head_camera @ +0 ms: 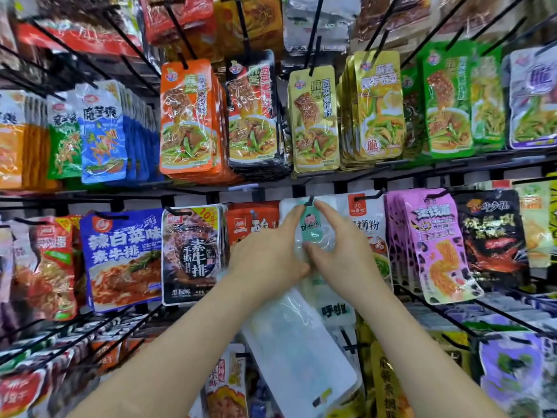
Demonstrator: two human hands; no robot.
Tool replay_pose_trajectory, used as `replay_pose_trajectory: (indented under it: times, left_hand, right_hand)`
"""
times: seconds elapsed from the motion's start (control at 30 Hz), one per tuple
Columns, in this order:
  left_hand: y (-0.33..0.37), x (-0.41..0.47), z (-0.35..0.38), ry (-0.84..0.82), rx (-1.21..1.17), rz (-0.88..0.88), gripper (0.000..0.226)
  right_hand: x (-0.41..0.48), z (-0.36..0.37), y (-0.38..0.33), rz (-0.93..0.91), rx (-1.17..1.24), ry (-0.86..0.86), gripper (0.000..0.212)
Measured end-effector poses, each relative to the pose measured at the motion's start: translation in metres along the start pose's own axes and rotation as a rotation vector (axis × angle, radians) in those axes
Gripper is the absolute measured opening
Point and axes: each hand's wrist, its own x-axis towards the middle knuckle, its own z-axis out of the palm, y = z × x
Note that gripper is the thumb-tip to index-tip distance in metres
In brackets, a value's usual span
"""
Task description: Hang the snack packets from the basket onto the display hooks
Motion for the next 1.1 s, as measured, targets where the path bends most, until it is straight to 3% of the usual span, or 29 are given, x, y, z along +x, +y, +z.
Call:
replay_pose_trajectory:
  times: [0.13, 0.23, 0.43, 0.57, 0.67, 0.77, 0.9, 1.0, 1.1]
  left_hand:
    - [-0.001, 0.0, 0.007, -0.052, 0.006, -0.038, 0.088]
    - [-0.006, -0.008, 0.015, -0.034, -0.008, -0.048, 0.094]
    - [-0.018, -0.02, 0.034, -0.149, -0.125, -0.158, 0.088]
    - [-0.016, -0.02, 0.049, -0.214, -0.239, -0.156, 0.081]
    - [-0.015, -0.017, 0.056, -0.145, -0.199, -0.165, 0.067]
    - [-0.015, -0.016, 0.06, -0.121, -0.142, -0.161, 0.059]
    - [-0.017, -0.016, 0.059, -0.177, -0.118, -0.169, 0.066]
    - [-0.018, -0.015, 0.059, -0.24, -0.198, -0.183, 0.073]
    - [-0.017, -0.015, 0.062, -0.279, -0.298, -0.182, 0.072]
  right_hand:
    - [-0.007, 0.002, 0.001, -0.038, -0.254, -0.055, 0.066]
    - [-0.013, -0.002, 0.003, -0.021, -0.378, 0.021, 0.079]
    - [-0.026, 0.018, 0.013, 0.162, 0.118, -0.133, 0.093]
    - [-0.025, 0.028, 0.012, 0.22, 0.363, -0.042, 0.08]
    - [-0.019, 0.027, 0.01, 0.175, 0.366, -0.001, 0.079]
    - [-0.019, 0.019, 0.015, 0.133, 0.257, -0.081, 0.071]
    - [-0.022, 0.009, 0.028, 0.171, -0.024, -0.243, 0.098]
    - [-0.025, 0.002, 0.029, 0.253, -0.004, -0.397, 0.084]
    - [-0.026, 0.001, 0.03, 0.294, 0.08, -0.436, 0.071]
